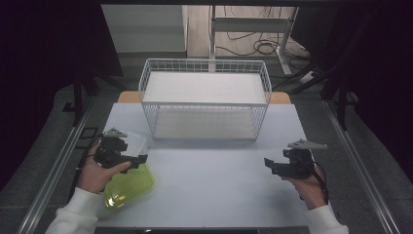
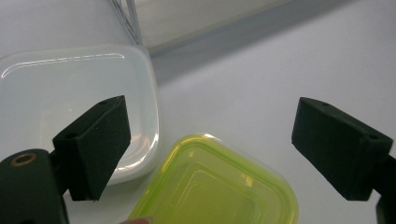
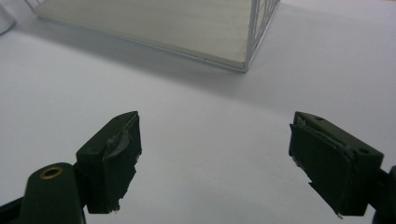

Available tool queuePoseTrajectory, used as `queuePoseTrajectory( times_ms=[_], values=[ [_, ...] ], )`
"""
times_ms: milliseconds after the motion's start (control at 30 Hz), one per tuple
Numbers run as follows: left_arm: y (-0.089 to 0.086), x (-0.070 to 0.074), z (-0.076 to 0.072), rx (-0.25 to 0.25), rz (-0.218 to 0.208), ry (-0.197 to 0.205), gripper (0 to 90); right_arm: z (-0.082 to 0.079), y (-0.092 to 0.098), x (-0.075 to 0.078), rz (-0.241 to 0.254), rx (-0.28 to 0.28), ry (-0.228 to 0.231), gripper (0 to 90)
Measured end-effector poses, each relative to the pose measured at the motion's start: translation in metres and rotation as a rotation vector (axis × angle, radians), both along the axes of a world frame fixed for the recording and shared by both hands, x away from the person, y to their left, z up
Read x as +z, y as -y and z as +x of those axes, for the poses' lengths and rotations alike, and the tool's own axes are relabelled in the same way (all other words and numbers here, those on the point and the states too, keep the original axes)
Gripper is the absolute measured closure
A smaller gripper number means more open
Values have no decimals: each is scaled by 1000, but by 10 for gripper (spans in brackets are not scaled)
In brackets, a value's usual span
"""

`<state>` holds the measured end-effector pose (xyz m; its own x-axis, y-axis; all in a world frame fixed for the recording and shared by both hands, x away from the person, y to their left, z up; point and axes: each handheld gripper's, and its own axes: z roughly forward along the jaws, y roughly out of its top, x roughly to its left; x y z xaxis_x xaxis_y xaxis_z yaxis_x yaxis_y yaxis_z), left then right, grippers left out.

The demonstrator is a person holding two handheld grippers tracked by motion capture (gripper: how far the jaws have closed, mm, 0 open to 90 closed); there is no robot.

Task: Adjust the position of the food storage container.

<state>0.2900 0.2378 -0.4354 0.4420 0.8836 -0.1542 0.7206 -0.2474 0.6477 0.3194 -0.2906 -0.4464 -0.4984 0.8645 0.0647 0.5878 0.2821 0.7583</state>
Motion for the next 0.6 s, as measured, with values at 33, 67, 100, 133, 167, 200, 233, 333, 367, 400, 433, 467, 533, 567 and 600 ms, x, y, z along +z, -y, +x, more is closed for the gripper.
queuePoseTrajectory(
  times_ms=[33,67,100,133,167,200,233,333,367,400,433,467,533,567,600],
  values=[
    [0,0,0,0,0,0,114,0,0,0,0,0,0,169],
    [0,0,-1,2,-2,-2,114,1,-1,-1,-4,3,-6,170],
    [0,0,-1,2,-2,-2,115,1,-1,-1,-4,3,-6,170],
    [-1,1,-2,5,-6,1,117,2,-2,-2,-7,6,-10,171],
    [-1,1,-2,5,-6,1,118,2,-2,-2,-7,6,-10,171],
    [0,2,-3,4,-6,2,118,2,-4,-2,-11,10,-11,173],
    [0,2,-5,1,-4,4,119,2,-4,-1,-12,11,-10,173],
    [0,2,-7,0,-2,8,122,2,-7,1,-14,12,-3,174],
    [-1,2,-8,-3,-1,7,122,2,-8,2,-16,13,0,174],
    [-1,2,-9,-1,-2,7,122,2,-9,3,-17,14,0,175],
    [-2,2,-10,0,0,8,123,2,-10,3,-18,15,0,176],
    [-2,2,-11,2,-3,9,124,2,-10,3,-22,15,-1,176],
    [-4,3,-13,5,-13,10,126,2,-12,3,-26,15,-5,178],
    [-5,4,-13,4,-17,11,128,2,-12,2,-29,19,-7,179],
    [-6,4,-14,3,-30,11,130,2,-13,2,-28,19,-9,179]
  ],
)
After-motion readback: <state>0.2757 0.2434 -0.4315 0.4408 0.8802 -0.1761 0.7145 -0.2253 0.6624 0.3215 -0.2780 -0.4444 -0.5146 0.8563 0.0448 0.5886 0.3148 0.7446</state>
